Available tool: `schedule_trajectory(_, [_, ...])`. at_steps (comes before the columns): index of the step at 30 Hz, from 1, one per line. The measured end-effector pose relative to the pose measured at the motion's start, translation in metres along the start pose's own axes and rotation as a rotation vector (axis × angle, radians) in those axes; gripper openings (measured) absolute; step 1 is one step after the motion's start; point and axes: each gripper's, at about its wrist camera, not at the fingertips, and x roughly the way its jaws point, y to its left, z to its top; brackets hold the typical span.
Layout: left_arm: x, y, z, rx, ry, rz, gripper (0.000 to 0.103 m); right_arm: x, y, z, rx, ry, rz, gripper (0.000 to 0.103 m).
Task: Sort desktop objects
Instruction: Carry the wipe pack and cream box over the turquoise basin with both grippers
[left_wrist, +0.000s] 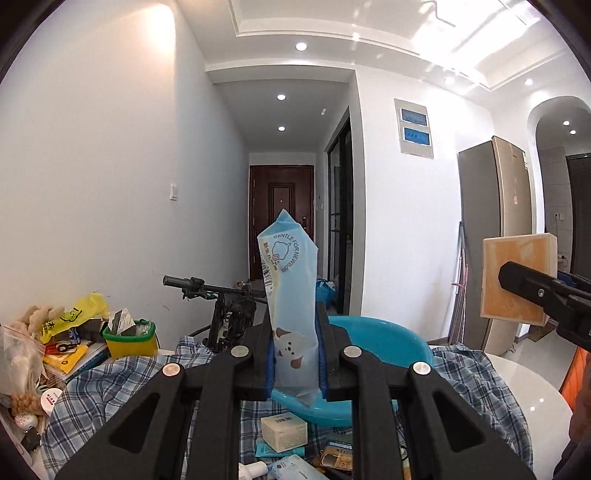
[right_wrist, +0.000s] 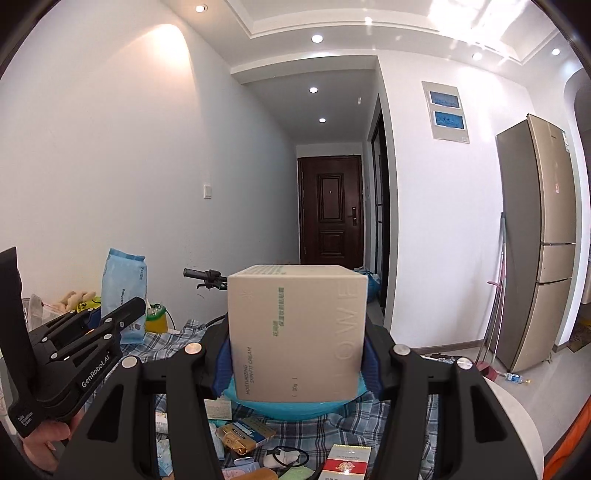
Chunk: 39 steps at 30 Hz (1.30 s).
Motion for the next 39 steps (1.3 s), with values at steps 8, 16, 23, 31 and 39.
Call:
schedule_trajectory(8, [-0.012, -0.005, 0.027, -0.018, -0.04, -0.045, 0.019, 0.016, 0.006, 0.012, 0.005, 0.008, 0.021, 0.054])
schedule_trajectory(16, [0.001, -0.006, 0.035, -0.025, -0.035, -0.059, 0.019, 0.029, 0.0, 0.006, 0.017, 0.017, 0.021, 0.054])
schedule_trajectory(23, [0.038, 0.0, 0.034, -0.041, -0.013, -0.059, 0.019, 0.043, -0.008, 0.014, 0.009, 0.013, -0.007, 0.054])
schedule_trajectory(31, [0.083, 0.003, 0.024, -0.023, 0.037, -0.041, 0.019, 0.067, -0.013, 0.018, 0.032, 0.013, -0.005, 0.054])
schedule_trajectory(39, [0.125, 0.005, 0.021, -0.045, 0.068, -0.051, 0.019, 0.104, -0.021, 0.012, 0.036, 0.041, -0.018, 0.054])
